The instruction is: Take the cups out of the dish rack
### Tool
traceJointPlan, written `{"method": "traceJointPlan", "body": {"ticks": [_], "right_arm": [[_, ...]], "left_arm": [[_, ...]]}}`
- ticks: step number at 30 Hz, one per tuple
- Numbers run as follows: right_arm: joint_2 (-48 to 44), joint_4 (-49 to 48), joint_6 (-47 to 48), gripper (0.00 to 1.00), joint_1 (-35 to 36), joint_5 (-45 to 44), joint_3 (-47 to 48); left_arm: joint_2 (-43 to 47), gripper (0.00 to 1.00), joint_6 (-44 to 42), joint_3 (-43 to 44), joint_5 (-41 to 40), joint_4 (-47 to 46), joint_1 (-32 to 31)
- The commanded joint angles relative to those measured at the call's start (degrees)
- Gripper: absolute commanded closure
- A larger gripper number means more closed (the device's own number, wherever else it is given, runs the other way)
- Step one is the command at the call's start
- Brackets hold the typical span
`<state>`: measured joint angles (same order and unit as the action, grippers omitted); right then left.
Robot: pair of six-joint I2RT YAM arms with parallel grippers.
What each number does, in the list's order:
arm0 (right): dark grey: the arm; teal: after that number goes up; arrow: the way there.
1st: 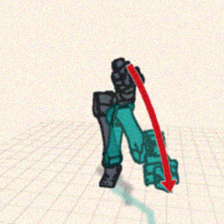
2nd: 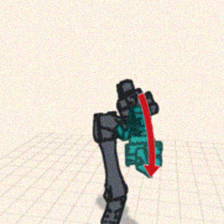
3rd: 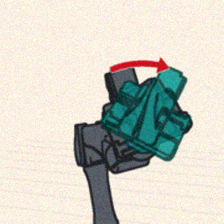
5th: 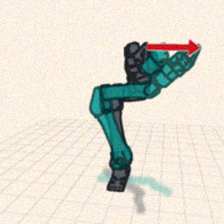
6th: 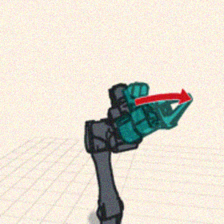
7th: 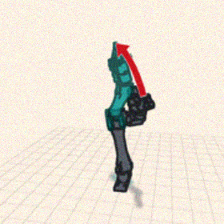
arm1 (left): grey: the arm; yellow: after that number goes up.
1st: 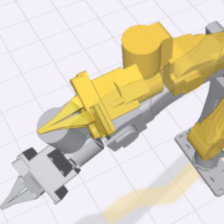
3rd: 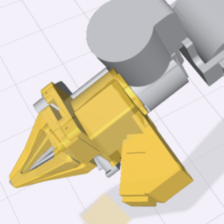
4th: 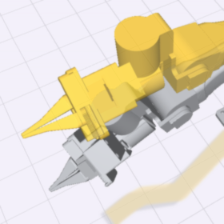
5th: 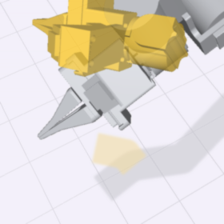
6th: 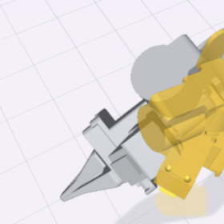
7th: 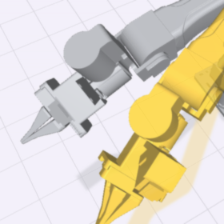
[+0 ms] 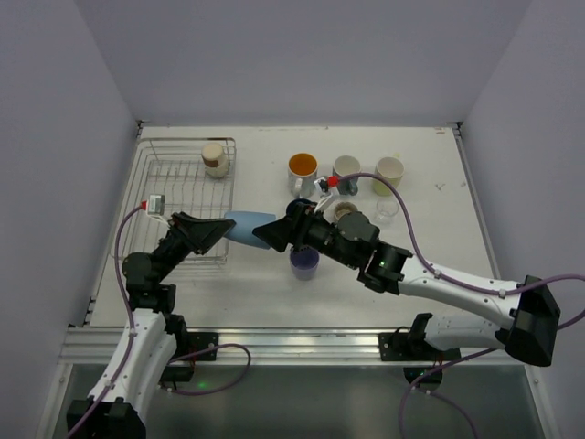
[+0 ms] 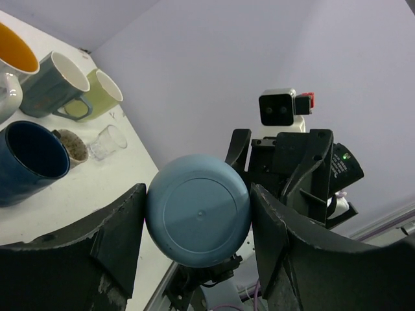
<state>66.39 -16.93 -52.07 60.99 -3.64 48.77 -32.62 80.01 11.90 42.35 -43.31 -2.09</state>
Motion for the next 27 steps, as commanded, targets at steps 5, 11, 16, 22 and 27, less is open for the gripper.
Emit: {"method": "traceJointPlan", "body": {"ticks": [5,11,16,22,27], "right_arm": [[3.83,-8.21,-1.10,0.67,0.00,3.29,3.43],[0.76,-2.35,2.14,1.00,-0.43,-0.40,2.20],[-2.14,17.50,15.03,1.00,-1.49,-3.30,7.90],[1.71,48.54,27.53,1.00,-1.84,-7.34,21.78],[8.48,65.25,31.77,1.00,-1.84,-8.49,32.51]], "left_arm": [[-0.16,0.47,-1.07,0.22,2.30,-0.66,-0.99],[-0.78,0.00,-15.55,7.15,4.15,16.17,-0.99],[-1.22,0.00,-45.56,21.28,-3.46,48.58,-0.99],[1.33,0.00,-57.32,23.09,-14.12,57.46,-2.22],[3.88,0.00,-61.11,21.50,-20.02,58.51,-4.33]]}}
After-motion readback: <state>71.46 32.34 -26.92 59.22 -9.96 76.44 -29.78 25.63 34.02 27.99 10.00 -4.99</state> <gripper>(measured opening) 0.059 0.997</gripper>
